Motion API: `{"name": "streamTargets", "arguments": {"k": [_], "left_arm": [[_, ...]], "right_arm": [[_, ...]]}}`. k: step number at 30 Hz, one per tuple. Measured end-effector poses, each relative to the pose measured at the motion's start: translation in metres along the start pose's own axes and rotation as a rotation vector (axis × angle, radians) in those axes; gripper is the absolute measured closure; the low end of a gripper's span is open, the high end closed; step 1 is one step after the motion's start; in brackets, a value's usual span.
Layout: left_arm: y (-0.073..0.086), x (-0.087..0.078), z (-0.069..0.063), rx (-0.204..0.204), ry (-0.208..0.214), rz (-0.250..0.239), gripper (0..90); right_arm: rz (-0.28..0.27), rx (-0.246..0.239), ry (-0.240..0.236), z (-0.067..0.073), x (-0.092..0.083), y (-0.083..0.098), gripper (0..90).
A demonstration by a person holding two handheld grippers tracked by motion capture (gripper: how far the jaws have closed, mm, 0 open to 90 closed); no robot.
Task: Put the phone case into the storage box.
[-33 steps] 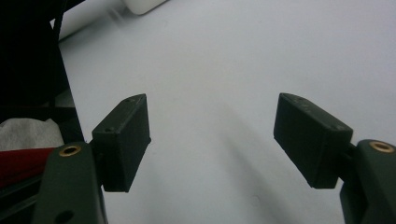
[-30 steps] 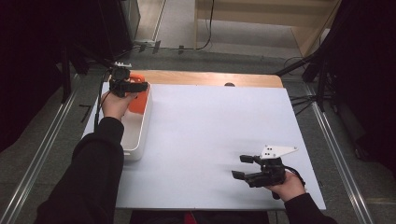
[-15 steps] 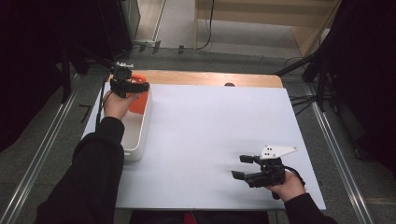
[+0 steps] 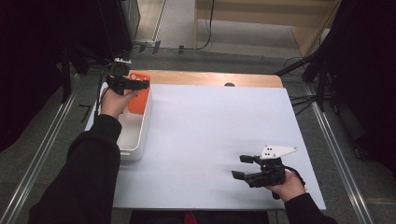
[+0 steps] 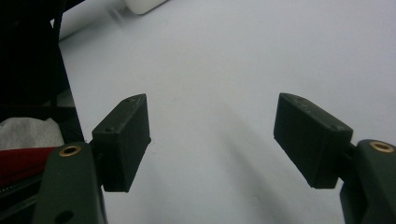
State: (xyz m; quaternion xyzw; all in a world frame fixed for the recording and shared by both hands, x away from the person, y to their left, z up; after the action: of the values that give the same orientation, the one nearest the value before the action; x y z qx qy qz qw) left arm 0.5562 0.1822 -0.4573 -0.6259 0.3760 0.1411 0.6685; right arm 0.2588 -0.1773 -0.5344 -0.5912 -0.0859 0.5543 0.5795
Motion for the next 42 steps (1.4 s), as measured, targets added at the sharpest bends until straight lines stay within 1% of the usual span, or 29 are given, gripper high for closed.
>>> {"name": "streamTargets", "arguments": {"k": [1, 2, 4, 10, 12, 13, 16, 19, 20, 23, 25, 26, 31, 37, 40, 42], "left_arm": [[-0.002, -0.004, 0.000, -0.010, 0.012, 0.000, 1.9], [-0.003, -0.007, 0.000, -0.005, 0.009, 0.002, 1.9], [-0.005, -0.011, -0.001, -0.003, 0.024, 0.001, 1.9], [-0.011, -0.030, -0.008, 0.005, 0.083, -0.004, 2.0], [-0.011, -0.038, -0.011, 0.017, 0.106, 0.000, 2.0], [-0.011, -0.043, -0.014, 0.021, 0.125, 0.000, 2.0], [-0.010, -0.052, -0.019, 0.035, 0.160, 0.001, 2.1], [-0.008, -0.064, -0.026, 0.065, 0.198, -0.002, 2.1], [-0.008, -0.067, -0.027, 0.072, 0.205, -0.002, 2.1], [-0.006, -0.079, -0.035, 0.097, 0.251, -0.010, 2.1], [-0.004, -0.086, -0.039, 0.114, 0.271, -0.016, 2.1], [-0.003, -0.088, -0.040, 0.120, 0.276, -0.015, 2.1], [0.007, -0.102, -0.048, 0.177, 0.306, -0.011, 2.2], [0.015, -0.111, -0.053, 0.193, 0.337, -0.020, 2.2], [0.019, -0.114, -0.056, 0.198, 0.346, -0.022, 2.2], [0.023, -0.115, -0.058, 0.210, 0.353, -0.019, 2.2]], "right_arm": [[0.001, 0.001, 0.000, 0.000, 0.000, 0.000, 26.0], [0.001, 0.001, -0.001, 0.000, 0.000, 0.000, 26.0], [0.001, 0.001, -0.001, 0.000, 0.000, 0.000, 26.0], [0.004, 0.001, -0.003, 0.000, 0.000, 0.000, 26.0], [0.004, 0.002, -0.005, 0.001, 0.000, 0.000, 26.0], [0.003, 0.002, -0.005, 0.001, 0.000, 0.000, 26.0], [0.003, 0.002, -0.005, 0.000, 0.000, 0.000, 26.0], [0.002, 0.003, -0.006, 0.000, 0.000, 0.000, 26.0], [0.002, 0.003, -0.007, 0.000, 0.000, -0.001, 26.0], [0.002, 0.001, -0.009, 0.000, 0.000, -0.001, 26.0], [0.000, -0.001, -0.010, 0.001, 0.000, -0.001, 26.0], [0.000, -0.001, -0.010, 0.001, 0.000, -0.001, 26.0], [0.002, -0.001, -0.009, 0.000, 0.000, -0.001, 26.0], [0.003, -0.003, -0.013, 0.000, 0.001, -0.002, 26.0], [0.003, -0.004, -0.013, 0.000, 0.001, -0.002, 26.0], [0.004, -0.002, -0.013, 0.000, 0.001, -0.002, 26.0]]}}
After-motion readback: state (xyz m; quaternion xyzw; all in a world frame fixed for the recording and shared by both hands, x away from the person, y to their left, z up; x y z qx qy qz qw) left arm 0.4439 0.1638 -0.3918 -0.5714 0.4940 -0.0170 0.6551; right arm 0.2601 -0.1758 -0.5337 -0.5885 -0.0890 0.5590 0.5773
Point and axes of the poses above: each handheld gripper's, and its own axes: x roughly forward along the jaws, y roughly out of its underside, z roughly to its left, the point moved 9 cm from there along x, roughly forward along the jaws, and after that the axes turned 1 degree about z, right-handed, at the moved point
